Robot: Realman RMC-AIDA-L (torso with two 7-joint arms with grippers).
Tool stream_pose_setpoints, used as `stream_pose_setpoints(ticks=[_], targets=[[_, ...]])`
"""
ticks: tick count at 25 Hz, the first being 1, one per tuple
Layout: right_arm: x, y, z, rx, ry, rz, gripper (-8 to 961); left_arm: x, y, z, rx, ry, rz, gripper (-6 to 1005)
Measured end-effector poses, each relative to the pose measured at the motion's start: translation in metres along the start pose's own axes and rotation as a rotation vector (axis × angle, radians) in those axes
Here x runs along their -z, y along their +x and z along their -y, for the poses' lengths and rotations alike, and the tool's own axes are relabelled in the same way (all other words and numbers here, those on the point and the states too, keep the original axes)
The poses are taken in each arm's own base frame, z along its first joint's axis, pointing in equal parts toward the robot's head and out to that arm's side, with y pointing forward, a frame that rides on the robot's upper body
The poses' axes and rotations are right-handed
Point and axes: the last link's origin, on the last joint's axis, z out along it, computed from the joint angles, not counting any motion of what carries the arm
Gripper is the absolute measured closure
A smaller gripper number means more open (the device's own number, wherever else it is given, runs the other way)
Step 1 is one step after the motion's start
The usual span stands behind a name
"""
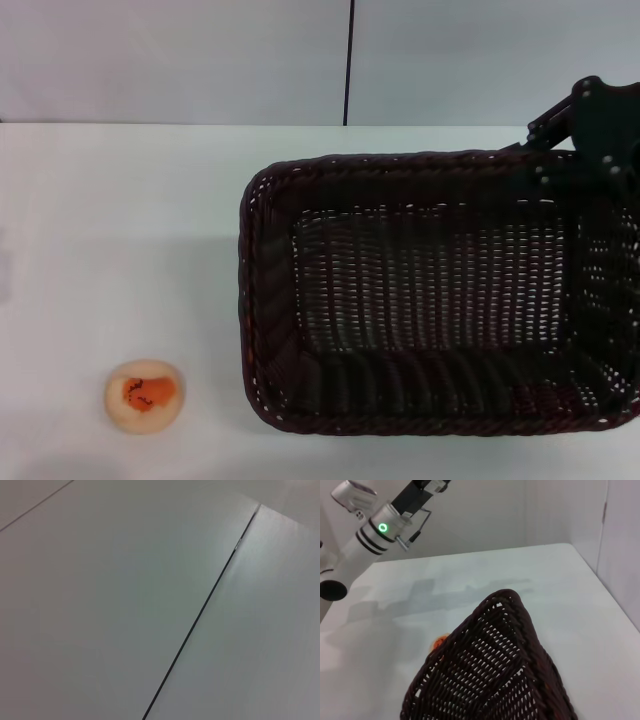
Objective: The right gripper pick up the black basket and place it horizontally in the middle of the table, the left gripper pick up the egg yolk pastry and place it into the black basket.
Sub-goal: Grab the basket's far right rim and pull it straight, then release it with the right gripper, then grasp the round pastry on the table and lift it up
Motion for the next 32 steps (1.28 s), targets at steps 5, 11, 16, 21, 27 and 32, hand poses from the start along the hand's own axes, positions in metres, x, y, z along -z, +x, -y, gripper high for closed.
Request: stream_pose_setpoints(ticks=[5,11,16,21,27,32], targets=[[-0.006,0.007,0.005,0.029,0.024,0.011,740,0.000,-0.002,-0.001,0.008,-0.007,0.011,451],[-0.012,0.009,0.007,0.055,0.034,0.013,738,-0.002,-0.006,-0.003,0.021,-0.010,0.025,450],[-0.018,0.003,0.009,0.056,0.029,-0.022,735,-0.003,-0.008,-0.004,0.030,-0.019,0.033,448],[-0.021,-0.006,0.014,0.094,0.046,-0.023,668,-0.003,-0.009,-0.005,0.045,-0.024,0.040,447],[-0.024,-0.029,0.026,0.191,0.095,-0.018,567,-0.001,-0.010,-0.006,0.073,-0.029,0.053,445],[-0.016,-0.052,0.038,0.266,0.188,0.023,568,0.003,-0.012,-0.007,0.076,-0.038,0.083,443]])
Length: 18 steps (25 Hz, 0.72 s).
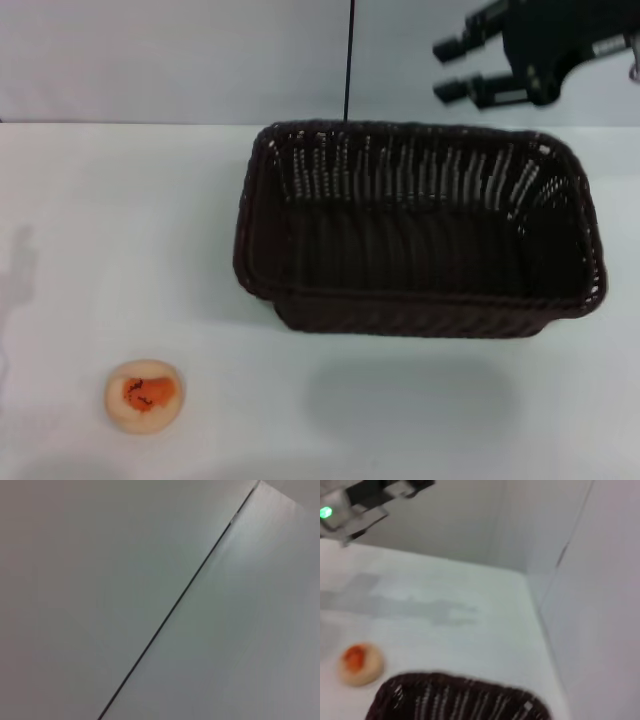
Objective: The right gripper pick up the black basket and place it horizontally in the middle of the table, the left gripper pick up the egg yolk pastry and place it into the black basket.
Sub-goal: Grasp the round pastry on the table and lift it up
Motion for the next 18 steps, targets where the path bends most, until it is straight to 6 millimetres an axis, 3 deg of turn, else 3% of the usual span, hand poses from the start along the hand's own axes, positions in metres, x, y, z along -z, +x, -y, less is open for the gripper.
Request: stream_pose_setpoints(ticks=[6,9,13,15,18], targets=[[0.010,-0.006,-0.005,0.001,0.096,0.134,570,0.004,-0.002,0.001,-0.008,-0.014,0.046,441],[0.021,0.004,-0.017,-0.060,0.191,0.249,570,0.008,-0.002,0.003,-0.021,-0.024,0.089,440],[0.041,0.035,-0.043,-0.201,0.349,0.421,570,0.010,-0.003,0.005,-0.039,-0.039,0.133,439],[0.057,0.067,-0.068,-0.301,0.503,0.564,570,0.017,-0.003,0.009,-0.083,-0.106,0.263,439],[0.071,0.101,-0.096,-0.401,0.667,0.705,570,0.020,-0.003,0.009,-0.094,-0.140,0.314,438]])
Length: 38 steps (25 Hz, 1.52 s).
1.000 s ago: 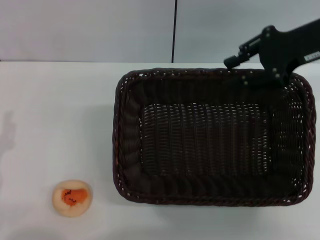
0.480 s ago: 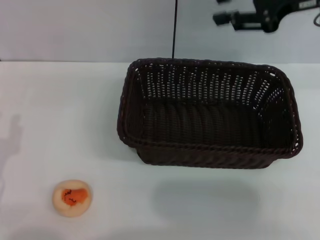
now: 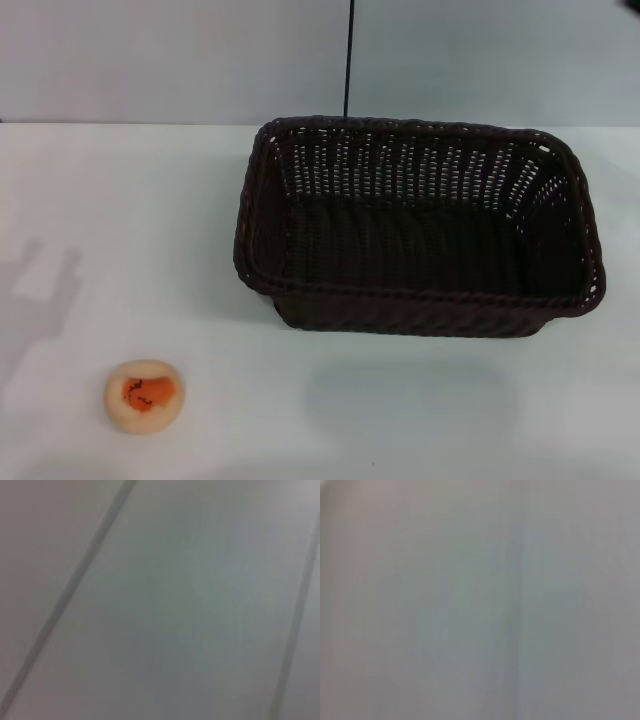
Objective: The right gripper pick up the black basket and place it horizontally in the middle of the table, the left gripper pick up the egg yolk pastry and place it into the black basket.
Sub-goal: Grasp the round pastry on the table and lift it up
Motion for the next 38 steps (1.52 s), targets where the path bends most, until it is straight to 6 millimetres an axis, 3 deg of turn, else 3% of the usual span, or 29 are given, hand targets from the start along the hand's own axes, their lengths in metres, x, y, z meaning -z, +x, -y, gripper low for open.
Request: stream_pose_setpoints(ticks=[1,2,3,4,6,7,8,9,10,12,22,24,30,38], targets=[[0.000,0.000,0.000,0.000,0.000,0.000,570,0.003,0.000,0.000,-0.014,-0.039,0.053,437],[0.027,0.009,0.003,-0.037,0.117,0.075,570,0.006,0.000,0.000,-0.024,-0.077,0.097,437],[0.027,0.009,0.003,-0.037,0.117,0.075,570,0.009,0.000,0.000,-0.030,-0.118,0.141,437],[0.053,0.019,0.003,-0.051,0.238,0.130,570,0.009,0.000,0.000,-0.030,-0.118,0.141,436],[0.061,0.021,0.004,-0.055,0.280,0.147,570,0.014,0.000,-0.003,-0.026,-0.209,0.231,436],[0.083,0.027,0.006,-0.082,0.400,0.207,570,0.016,-0.001,-0.005,-0.021,-0.247,0.269,436],[0.083,0.027,0.006,-0.082,0.400,0.207,570,0.019,-0.003,-0.007,-0.009,-0.306,0.327,435],[0.104,0.031,0.009,-0.131,0.529,0.294,570,0.019,-0.003,-0.007,-0.009,-0.306,0.327,435],[0.104,0.031,0.009,-0.131,0.529,0.294,570,0.021,-0.008,-0.013,0.012,-0.367,0.381,435],[0.125,0.032,0.011,-0.162,0.651,0.379,570,0.023,-0.014,-0.017,0.016,-0.400,0.426,434],[0.124,0.038,0.016,-0.191,0.697,0.381,570,0.036,-0.037,-0.019,-0.065,-0.383,0.572,431],[0.123,0.039,0.016,-0.197,0.701,0.380,570,0.038,-0.039,-0.018,-0.069,-0.376,0.586,222],[0.125,0.046,0.018,-0.213,0.743,0.364,570,0.042,-0.042,-0.017,-0.073,-0.371,0.621,170],[0.124,0.048,0.017,-0.218,0.744,0.360,571,0.042,-0.056,-0.018,-0.067,-0.387,0.693,172]])
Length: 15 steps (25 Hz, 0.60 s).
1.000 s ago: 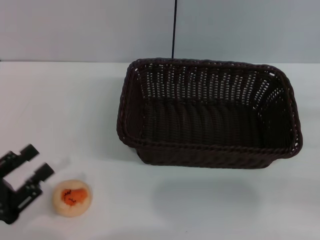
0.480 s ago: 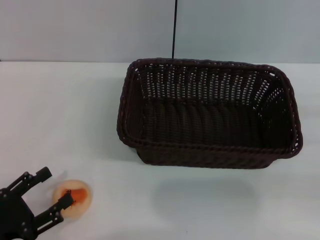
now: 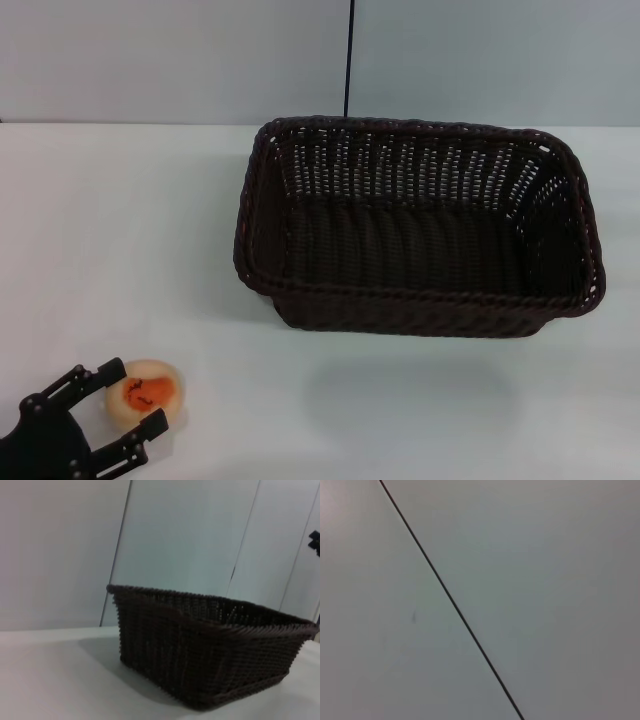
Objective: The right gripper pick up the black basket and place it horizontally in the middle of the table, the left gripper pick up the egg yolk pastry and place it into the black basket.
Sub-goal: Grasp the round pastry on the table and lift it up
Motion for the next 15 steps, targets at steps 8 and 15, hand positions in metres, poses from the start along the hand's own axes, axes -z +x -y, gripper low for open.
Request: stream_pose_setpoints(ticks=[8,15], targets=[[-0.0002,0.0007,-0.0009,0.000,-0.007,-0.006,571,-0.0068,-0.0020,0.0030,-0.020,0.006,0.016,174],[0.0009,0.0002,-0.0005,0.001,-0.007,-0.006,571,-0.0086,-0.0038,0.0071,-0.026,0.026,0.033,209]])
